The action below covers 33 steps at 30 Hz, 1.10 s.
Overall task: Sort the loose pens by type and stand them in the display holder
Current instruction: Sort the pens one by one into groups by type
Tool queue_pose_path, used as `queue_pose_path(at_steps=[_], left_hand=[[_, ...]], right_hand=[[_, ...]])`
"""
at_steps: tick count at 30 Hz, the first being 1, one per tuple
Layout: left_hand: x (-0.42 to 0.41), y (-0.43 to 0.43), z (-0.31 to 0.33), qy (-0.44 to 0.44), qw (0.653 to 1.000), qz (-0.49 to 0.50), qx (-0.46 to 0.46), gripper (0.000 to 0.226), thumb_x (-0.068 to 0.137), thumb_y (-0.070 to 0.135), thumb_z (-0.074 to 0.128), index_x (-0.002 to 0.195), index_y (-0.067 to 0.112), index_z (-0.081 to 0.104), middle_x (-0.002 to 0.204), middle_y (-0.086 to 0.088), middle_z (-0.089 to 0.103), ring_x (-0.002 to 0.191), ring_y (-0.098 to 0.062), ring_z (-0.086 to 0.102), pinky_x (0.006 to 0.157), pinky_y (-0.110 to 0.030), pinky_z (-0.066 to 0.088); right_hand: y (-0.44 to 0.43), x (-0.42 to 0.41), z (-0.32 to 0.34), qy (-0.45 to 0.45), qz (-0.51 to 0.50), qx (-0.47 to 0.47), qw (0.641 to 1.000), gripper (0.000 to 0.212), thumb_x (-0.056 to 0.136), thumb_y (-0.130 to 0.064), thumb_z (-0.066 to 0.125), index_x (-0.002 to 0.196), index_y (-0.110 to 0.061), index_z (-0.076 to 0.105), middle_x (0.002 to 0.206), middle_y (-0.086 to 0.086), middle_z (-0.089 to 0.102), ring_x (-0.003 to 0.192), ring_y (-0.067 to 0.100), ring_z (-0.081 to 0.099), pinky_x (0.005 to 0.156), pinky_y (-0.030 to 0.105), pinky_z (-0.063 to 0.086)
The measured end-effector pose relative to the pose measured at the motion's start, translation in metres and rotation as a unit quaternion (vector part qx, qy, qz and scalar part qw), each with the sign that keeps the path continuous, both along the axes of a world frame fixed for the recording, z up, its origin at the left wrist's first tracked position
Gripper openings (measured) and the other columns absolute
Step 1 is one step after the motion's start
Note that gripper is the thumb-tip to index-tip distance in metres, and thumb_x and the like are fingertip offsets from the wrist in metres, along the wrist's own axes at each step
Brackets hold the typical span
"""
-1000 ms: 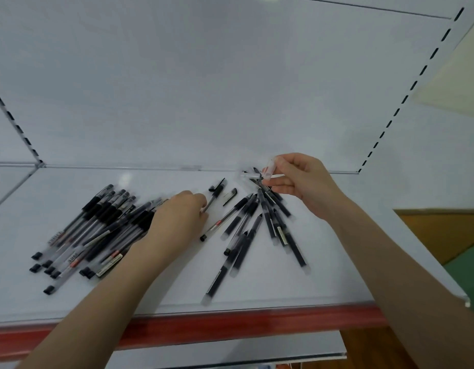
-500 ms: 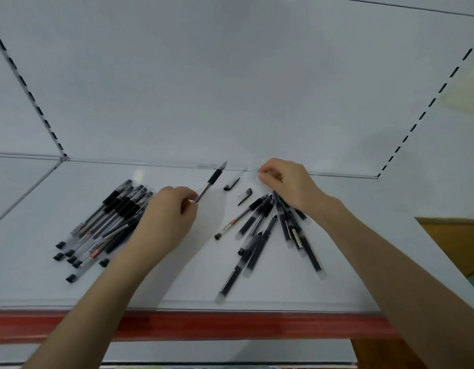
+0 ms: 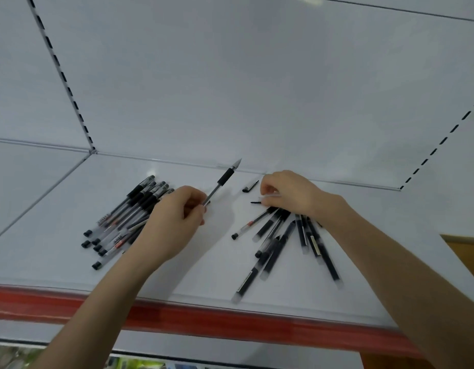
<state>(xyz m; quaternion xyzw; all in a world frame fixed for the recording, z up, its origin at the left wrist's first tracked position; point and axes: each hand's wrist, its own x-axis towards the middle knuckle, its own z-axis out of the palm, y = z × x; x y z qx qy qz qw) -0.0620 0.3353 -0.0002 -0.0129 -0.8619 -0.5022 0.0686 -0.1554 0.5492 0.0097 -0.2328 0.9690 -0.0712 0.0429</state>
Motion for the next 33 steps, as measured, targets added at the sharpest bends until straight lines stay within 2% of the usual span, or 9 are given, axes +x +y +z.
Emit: queue_pose_path(at_steps=[5, 8, 12, 15, 18, 20, 23, 28, 33], left_hand=[[0.004, 0.003, 0.003, -0.001, 0.999, -0.017, 0.034, 0.020, 0.088, 0.005, 0.051, 0.085, 0.025, 0.054, 0.076, 0.005, 0.061, 0.058, 0.007, 0.058, 0.064, -0.021, 0.046], [0.007, 0.004, 0.006, 0.002, 0.999, -0.014, 0.043, 0.021, 0.087, 0.005, 0.051, 0.084, 0.025, 0.055, 0.074, 0.004, 0.061, 0.060, 0.001, 0.057, 0.065, -0.022, 0.046], [0.008, 0.002, 0.006, 0.006, 0.999, -0.004, 0.045, 0.015, 0.086, 0.008, 0.054, 0.087, 0.022, 0.058, 0.080, -0.001, 0.062, 0.068, -0.014, 0.055, 0.066, -0.025, 0.045], [0.009, 0.001, 0.005, 0.025, 0.999, 0.004, 0.038, 0.010, 0.087, 0.012, 0.055, 0.091, 0.019, 0.061, 0.080, -0.001, 0.063, 0.071, -0.019, 0.057, 0.066, -0.026, 0.047], [0.013, 0.003, 0.008, 0.067, 0.997, 0.008, 0.038, 0.014, 0.086, 0.017, 0.057, 0.088, 0.030, 0.061, 0.078, -0.001, 0.064, 0.072, -0.021, 0.059, 0.067, -0.028, 0.048], [0.014, 0.004, 0.010, 0.090, 0.996, 0.006, 0.026, 0.017, 0.086, 0.019, 0.058, 0.085, 0.036, 0.060, 0.078, 0.002, 0.064, 0.070, -0.014, 0.058, 0.063, -0.016, 0.046], [0.015, 0.008, 0.012, 0.106, 0.994, 0.001, -0.007, 0.013, 0.086, 0.017, 0.058, 0.090, 0.028, 0.063, 0.078, 0.007, 0.062, 0.075, -0.003, 0.054, 0.063, -0.004, 0.041], [0.015, 0.013, 0.012, 0.118, 0.992, -0.007, -0.035, 0.015, 0.085, 0.017, 0.059, 0.096, 0.023, 0.067, 0.081, 0.010, 0.062, 0.080, 0.006, 0.053, 0.067, -0.001, 0.039], [0.016, 0.019, 0.015, 0.128, 0.991, -0.022, -0.042, 0.016, 0.085, 0.017, 0.059, 0.097, 0.023, 0.067, 0.082, 0.011, 0.063, 0.076, 0.008, 0.052, 0.065, 0.000, 0.038]], right_hand=[[0.000, 0.002, 0.002, -0.040, -0.025, -0.027, 0.999, 0.027, 0.089, -0.018, 0.053, 0.115, -0.009, 0.053, 0.119, 0.005, 0.058, 0.112, 0.021, 0.053, 0.090, 0.029, 0.040], [-0.001, 0.001, 0.001, -0.033, -0.023, -0.028, 0.999, 0.024, 0.086, -0.014, 0.053, 0.109, -0.011, 0.060, 0.113, 0.004, 0.060, 0.106, 0.019, 0.054, 0.086, 0.024, 0.039], [0.002, 0.007, 0.004, -0.037, -0.063, -0.193, 0.978, 0.010, 0.081, -0.014, 0.060, 0.089, -0.019, 0.057, 0.096, -0.002, 0.059, 0.093, 0.016, 0.056, 0.078, 0.023, 0.042], [0.004, 0.014, 0.014, -0.015, -0.077, -0.329, 0.941, 0.011, 0.083, -0.012, 0.063, 0.084, -0.020, 0.056, 0.091, -0.002, 0.061, 0.091, 0.015, 0.059, 0.083, 0.023, 0.045], [0.009, 0.026, 0.028, -0.032, -0.058, -0.421, 0.905, 0.013, 0.085, -0.010, 0.063, 0.085, -0.023, 0.059, 0.079, -0.003, 0.066, 0.075, 0.009, 0.063, 0.075, 0.021, 0.051], [0.012, 0.035, 0.037, -0.041, -0.031, -0.430, 0.902, 0.016, 0.087, -0.010, 0.060, 0.089, -0.025, 0.063, 0.079, -0.009, 0.065, 0.072, 0.001, 0.061, 0.071, 0.016, 0.051], [0.016, 0.046, 0.048, -0.050, -0.024, -0.448, 0.893, 0.025, 0.089, -0.008, 0.055, 0.090, -0.031, 0.064, 0.083, -0.011, 0.063, 0.074, -0.003, 0.060, 0.071, 0.016, 0.054], [0.018, 0.058, 0.062, -0.043, -0.031, -0.438, 0.898, 0.021, 0.088, -0.008, 0.057, 0.089, -0.029, 0.059, 0.088, 0.002, 0.065, 0.073, 0.003, 0.059, 0.069, 0.020, 0.052], [0.015, 0.064, 0.062, -0.046, -0.017, -0.428, 0.902, 0.021, 0.086, -0.007, 0.060, 0.086, -0.028, 0.063, 0.077, -0.009, 0.064, 0.070, 0.000, 0.060, 0.066, 0.016, 0.051]])
